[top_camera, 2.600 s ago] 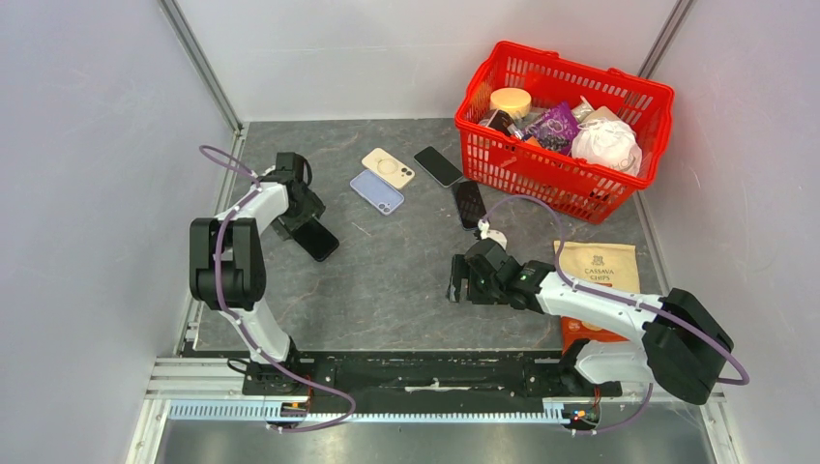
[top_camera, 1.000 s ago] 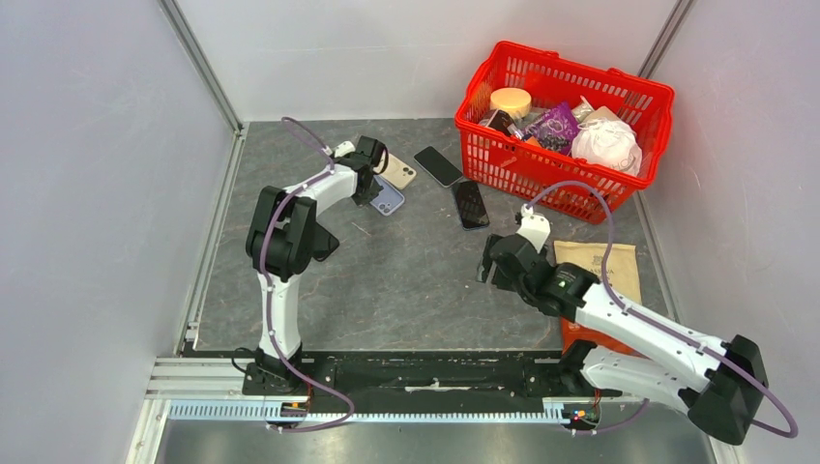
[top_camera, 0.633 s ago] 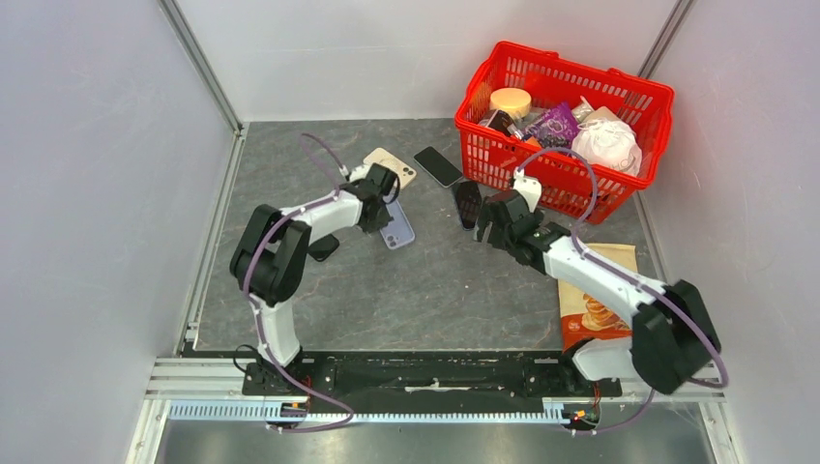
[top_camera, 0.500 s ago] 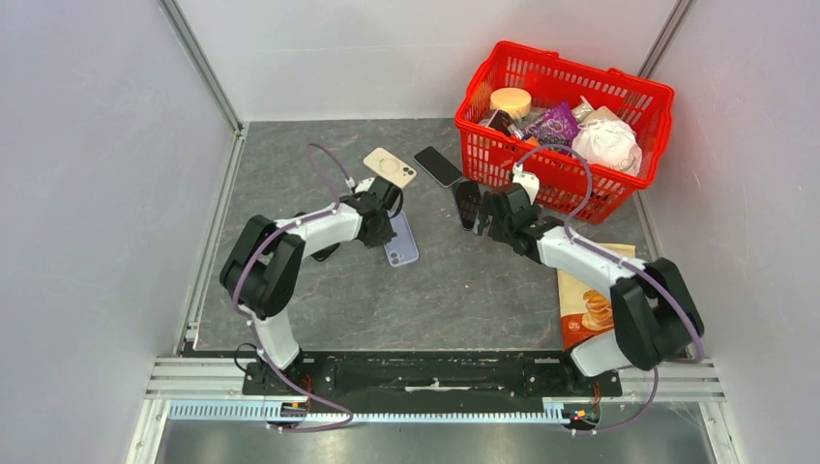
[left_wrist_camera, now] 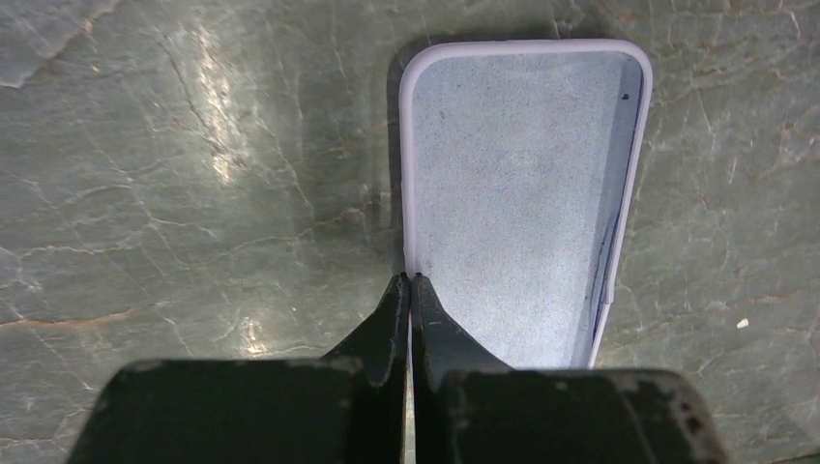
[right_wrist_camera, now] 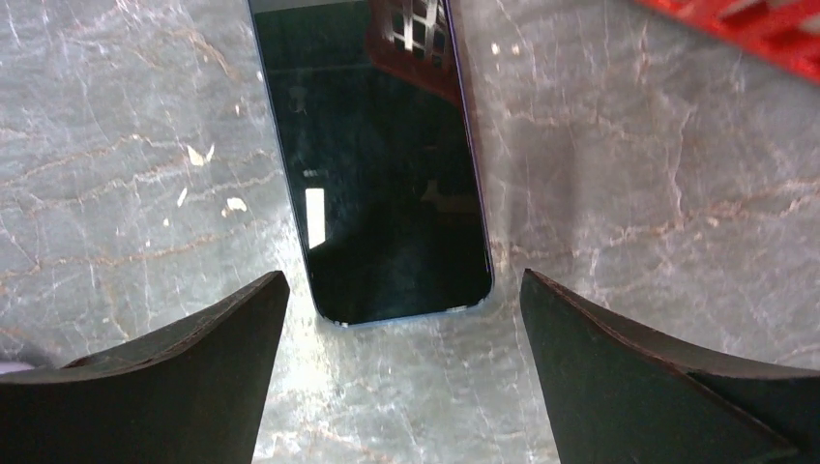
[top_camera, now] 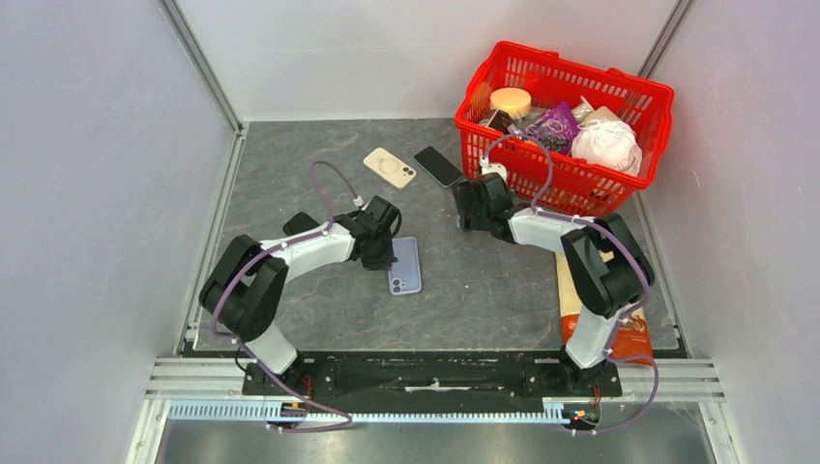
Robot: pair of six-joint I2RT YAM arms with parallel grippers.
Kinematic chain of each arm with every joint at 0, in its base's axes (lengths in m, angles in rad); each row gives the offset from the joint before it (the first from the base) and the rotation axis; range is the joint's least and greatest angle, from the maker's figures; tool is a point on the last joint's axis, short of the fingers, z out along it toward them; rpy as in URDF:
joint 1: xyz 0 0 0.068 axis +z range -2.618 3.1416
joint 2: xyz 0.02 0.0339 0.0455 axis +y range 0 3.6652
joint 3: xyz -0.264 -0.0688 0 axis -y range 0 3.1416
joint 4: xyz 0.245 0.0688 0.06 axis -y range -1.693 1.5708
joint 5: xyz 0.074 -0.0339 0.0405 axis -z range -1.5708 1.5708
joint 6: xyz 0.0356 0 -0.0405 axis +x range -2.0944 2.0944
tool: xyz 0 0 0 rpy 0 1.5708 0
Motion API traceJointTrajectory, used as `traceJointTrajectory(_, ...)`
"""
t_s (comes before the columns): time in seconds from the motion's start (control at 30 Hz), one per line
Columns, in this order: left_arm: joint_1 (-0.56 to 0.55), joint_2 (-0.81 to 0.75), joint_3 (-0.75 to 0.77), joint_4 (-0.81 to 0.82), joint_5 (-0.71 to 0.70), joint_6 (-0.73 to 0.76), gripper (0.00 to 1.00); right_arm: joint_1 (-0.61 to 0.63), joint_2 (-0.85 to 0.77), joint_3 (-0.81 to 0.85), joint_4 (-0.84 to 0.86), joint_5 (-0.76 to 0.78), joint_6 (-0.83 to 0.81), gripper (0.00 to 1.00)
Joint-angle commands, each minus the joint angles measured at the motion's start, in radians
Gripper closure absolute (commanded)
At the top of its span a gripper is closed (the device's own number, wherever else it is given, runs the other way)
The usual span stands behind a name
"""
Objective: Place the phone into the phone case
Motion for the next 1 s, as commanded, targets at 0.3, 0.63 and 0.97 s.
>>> traceJointTrajectory(0.3, -0.017, -0.047, 0.004, -0.004, 0.049, 0.047, 0.98, -0.004, 0.127, 0.191, -0.127, 0.03, -0.131, 0.03)
traceJointTrajectory(0.63, -0.017, -0.039, 0.012, -0.005, 0.04, 0.038, 0.9, 0.026, 0.178, 0.221, -0.175, 0.066, -0.139, 0.08)
traceJointTrajectory(0.97, -0.017, -0.069, 0.004, -0.003, 0.027, 0.03, 0.66, 0.027, 0.169, 0.206, -0.201, -0.011, -0.09, 0.37)
